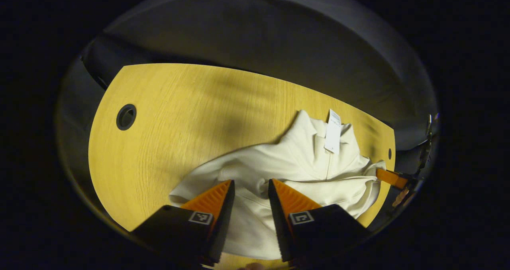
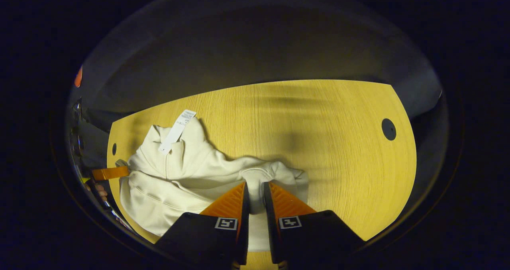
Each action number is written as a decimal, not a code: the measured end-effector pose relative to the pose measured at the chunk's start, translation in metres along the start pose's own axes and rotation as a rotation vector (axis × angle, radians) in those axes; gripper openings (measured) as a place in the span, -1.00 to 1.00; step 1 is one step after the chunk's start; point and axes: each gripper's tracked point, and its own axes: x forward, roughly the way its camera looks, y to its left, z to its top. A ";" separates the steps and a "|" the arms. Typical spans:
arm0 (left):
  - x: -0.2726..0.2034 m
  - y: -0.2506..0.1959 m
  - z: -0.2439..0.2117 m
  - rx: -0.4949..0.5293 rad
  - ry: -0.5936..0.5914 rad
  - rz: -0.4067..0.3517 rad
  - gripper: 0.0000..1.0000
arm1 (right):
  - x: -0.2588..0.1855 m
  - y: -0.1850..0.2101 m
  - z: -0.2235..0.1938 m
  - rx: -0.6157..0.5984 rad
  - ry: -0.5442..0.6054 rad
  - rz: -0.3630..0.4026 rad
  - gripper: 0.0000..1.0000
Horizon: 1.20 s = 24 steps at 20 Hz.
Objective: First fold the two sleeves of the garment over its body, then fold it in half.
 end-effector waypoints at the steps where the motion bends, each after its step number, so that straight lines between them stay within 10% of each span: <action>1: -0.002 -0.003 0.001 -0.005 -0.009 -0.004 0.51 | -0.003 0.002 0.004 0.000 -0.016 0.006 -0.29; 4: -0.019 -0.002 0.003 0.015 -0.045 0.014 0.57 | -0.028 0.006 0.009 -0.039 -0.064 0.011 0.24; 6: -0.038 0.005 0.003 0.050 -0.073 0.067 1.00 | -0.045 0.003 0.014 -0.045 -0.106 -0.020 0.53; 10: -0.088 -0.008 -0.007 0.111 -0.180 0.086 0.96 | -0.103 0.007 0.014 -0.074 -0.215 -0.027 0.97; 24: -0.384 -0.030 -0.089 0.149 -0.943 0.161 0.96 | -0.405 0.008 -0.077 -0.167 -0.893 -0.077 0.94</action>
